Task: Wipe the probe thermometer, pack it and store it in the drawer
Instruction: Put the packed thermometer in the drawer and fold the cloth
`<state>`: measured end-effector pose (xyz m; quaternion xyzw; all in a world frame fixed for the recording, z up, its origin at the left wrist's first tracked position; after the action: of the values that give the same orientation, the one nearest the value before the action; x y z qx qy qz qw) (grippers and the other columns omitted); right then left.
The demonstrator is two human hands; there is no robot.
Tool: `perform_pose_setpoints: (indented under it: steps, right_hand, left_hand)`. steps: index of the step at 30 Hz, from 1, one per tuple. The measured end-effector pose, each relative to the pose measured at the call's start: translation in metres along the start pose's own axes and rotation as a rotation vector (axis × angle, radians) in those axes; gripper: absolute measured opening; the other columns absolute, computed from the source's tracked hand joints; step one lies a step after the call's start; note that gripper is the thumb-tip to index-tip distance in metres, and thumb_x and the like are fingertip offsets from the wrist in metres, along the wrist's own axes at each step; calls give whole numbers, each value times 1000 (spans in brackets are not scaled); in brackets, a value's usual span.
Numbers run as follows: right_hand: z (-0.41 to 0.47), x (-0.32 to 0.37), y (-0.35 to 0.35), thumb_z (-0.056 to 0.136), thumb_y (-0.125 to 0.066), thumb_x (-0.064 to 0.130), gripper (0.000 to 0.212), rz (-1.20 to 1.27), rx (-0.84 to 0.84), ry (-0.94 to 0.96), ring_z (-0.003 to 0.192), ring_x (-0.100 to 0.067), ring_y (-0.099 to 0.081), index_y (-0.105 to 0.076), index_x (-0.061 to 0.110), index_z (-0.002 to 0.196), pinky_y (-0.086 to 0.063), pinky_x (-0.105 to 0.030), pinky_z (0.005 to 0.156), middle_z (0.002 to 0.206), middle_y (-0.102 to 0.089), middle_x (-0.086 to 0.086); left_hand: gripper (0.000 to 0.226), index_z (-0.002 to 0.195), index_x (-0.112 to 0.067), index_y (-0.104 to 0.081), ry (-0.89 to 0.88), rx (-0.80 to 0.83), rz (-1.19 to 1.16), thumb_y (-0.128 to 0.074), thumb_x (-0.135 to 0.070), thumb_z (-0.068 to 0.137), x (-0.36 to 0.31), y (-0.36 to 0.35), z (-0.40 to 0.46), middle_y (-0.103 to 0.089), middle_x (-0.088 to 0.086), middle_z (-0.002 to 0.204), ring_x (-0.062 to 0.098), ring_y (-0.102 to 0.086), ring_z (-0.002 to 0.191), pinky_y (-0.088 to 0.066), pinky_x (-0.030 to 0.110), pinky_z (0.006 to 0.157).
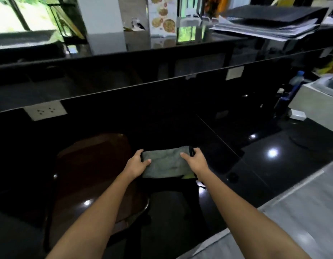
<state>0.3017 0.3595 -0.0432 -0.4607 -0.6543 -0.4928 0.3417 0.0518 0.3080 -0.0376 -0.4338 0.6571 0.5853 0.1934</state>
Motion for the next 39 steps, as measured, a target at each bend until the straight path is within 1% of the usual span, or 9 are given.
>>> perform_pose_setpoints:
  steps: [4, 8, 13, 17, 19, 21, 24, 30, 39]
  right_hand:
    - [-11, 53, -63, 83, -72, 34, 36, 24, 124, 110, 98, -22, -64, -54, 15, 109, -53, -36, 86, 106, -67, -5]
    - [-47, 61, -141, 86, -70, 30, 49, -7, 289, 137, 102, -22, -62, -47, 12, 124, -53, -36, 88, 117, -63, -9]
    - [-97, 37, -212, 91, -64, 27, 57, -209, 404, 240, 110, -23, -58, -35, 14, 139, -51, -32, 91, 127, -56, -13]
    - [-120, 31, -233, 93, -59, 31, 55, -528, 344, 412, 118, -23, -52, -35, 18, 141, -46, -32, 94, 136, -45, -9]
    - [-131, 40, -234, 94, -53, 35, 58, -819, 203, 610, 128, -24, -43, -31, 21, 146, -42, -34, 101, 146, -36, -7]
    - [-140, 44, -246, 98, -42, 36, 59, -1014, 213, 782, 145, -24, -21, -23, 22, 152, -27, -40, 113, 160, -20, -3]
    - [-144, 22, -266, 102, -21, 44, 61, -1178, 434, 780, 150, -19, 6, -2, 20, 155, -3, -47, 119, 164, 4, 3]
    - [-139, 13, -269, 101, -18, 50, 68, -1278, 601, 587, 149, -20, 13, 8, 16, 154, 3, -52, 118, 162, 14, 1]
    - [-120, 194, -250, 101, -23, 45, 66, -1104, 310, 640, 150, -22, 7, -1, 14, 155, -2, -50, 119, 164, 3, -2]
  left_hand:
    - [54, 144, -17, -31, 42, -210, -189, -53, -24, 95, 31, 66, -31, -47, 11, 140, 25, -48, 124, -41, 32, 99]
    - [52, 144, -15, -33, 42, -389, -79, -51, -15, 95, 76, 119, -75, -49, 13, 135, 24, -50, 120, -38, 27, 97]
    - [43, 140, -24, -42, 99, -512, 116, -45, -18, 98, 138, 134, -133, -35, 2, 113, 3, -45, 75, -41, 23, 77]
    - [41, 138, -23, -44, 203, -476, 188, -42, -26, 97, 171, 121, -155, -36, 13, 138, 26, -49, 111, -41, 31, 92]
    - [49, 145, -27, -33, 195, -511, 469, -42, -27, 97, 163, 121, -155, -24, 16, 152, 32, -33, 134, -33, 39, 104]
    - [60, 151, -24, -16, 40, -499, 684, -41, -33, 97, 139, 112, -149, -5, 12, 160, 30, -11, 146, -16, 46, 115]
    - [67, 151, -17, 4, 13, -261, 778, -18, -51, 98, 145, 83, -130, 13, 6, 158, 27, 13, 146, 6, 50, 115]
    - [71, 150, -12, 10, 130, 19, 746, -13, -54, 97, 164, 70, -122, 15, 8, 159, 26, 16, 145, 8, 50, 115]
    - [67, 151, -7, -1, 58, -281, 773, -19, -47, 100, 38, 221, -98, 1, 12, 160, 25, 3, 147, -2, 44, 118]
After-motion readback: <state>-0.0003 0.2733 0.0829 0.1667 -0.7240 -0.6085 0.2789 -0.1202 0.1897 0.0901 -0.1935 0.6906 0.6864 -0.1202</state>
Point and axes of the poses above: each hand's wrist, its own z-axis towards the middle knuckle, its own y-axis out of the back of the hand, x = y × z, the point moved 10 cm from there along z, towards the middle knuckle
